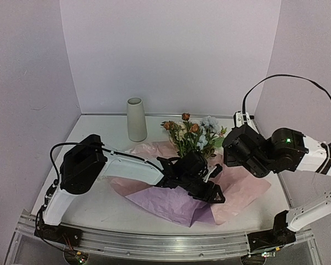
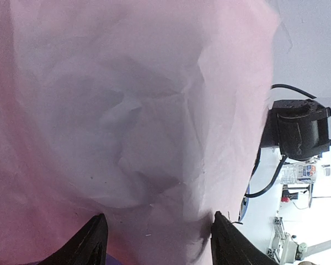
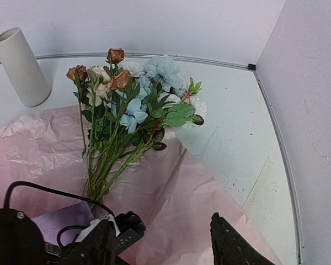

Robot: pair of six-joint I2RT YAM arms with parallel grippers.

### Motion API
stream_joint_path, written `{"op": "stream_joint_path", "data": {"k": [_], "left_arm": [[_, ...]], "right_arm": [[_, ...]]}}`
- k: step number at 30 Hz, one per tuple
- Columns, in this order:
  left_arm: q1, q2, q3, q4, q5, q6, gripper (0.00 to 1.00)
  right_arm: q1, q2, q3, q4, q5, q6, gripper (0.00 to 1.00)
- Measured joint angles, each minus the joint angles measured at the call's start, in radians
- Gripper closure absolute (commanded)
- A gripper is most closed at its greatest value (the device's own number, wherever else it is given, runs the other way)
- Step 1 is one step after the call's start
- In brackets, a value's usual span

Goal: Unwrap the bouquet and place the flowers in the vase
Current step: Unfold the wrapping paper at the center of the board.

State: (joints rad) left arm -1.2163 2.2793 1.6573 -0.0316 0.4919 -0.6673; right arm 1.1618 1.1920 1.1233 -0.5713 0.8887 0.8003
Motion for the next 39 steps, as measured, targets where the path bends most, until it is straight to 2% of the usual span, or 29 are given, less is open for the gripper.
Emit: {"op": "stream_joint_path", "data": {"k": [5, 12, 23, 29, 39], "left_arm": [[-0.003, 0.064, 0.049, -0.001, 0.042, -0.022, 0.34], [-0.007, 0.051, 0.052, -0.008, 0.035, -0.003, 0.23], [0.023, -0.223, -0.039, -0.102, -0.142, 0.049, 0.22], [0.111, -0.341, -0.14, -0.108, -0.187, 0.056, 0.22], [0.256, -0.458, -0.233, -0.174, -0.269, 0.078, 0.22]], "right_arm": [[0.0, 0.012, 0.0, 0.026, -0.019, -0.022, 0.41], [0.0, 0.018, -0.014, 0.048, -0.042, -0.019, 0.41], [0.001, 0.016, -0.07, 0.072, -0.057, 0.034, 0.41], [0.001, 0.032, -0.09, 0.089, -0.079, 0.038, 0.42], [0.001, 0.214, -0.095, 0.153, -0.198, 0.03, 0.43]]}}
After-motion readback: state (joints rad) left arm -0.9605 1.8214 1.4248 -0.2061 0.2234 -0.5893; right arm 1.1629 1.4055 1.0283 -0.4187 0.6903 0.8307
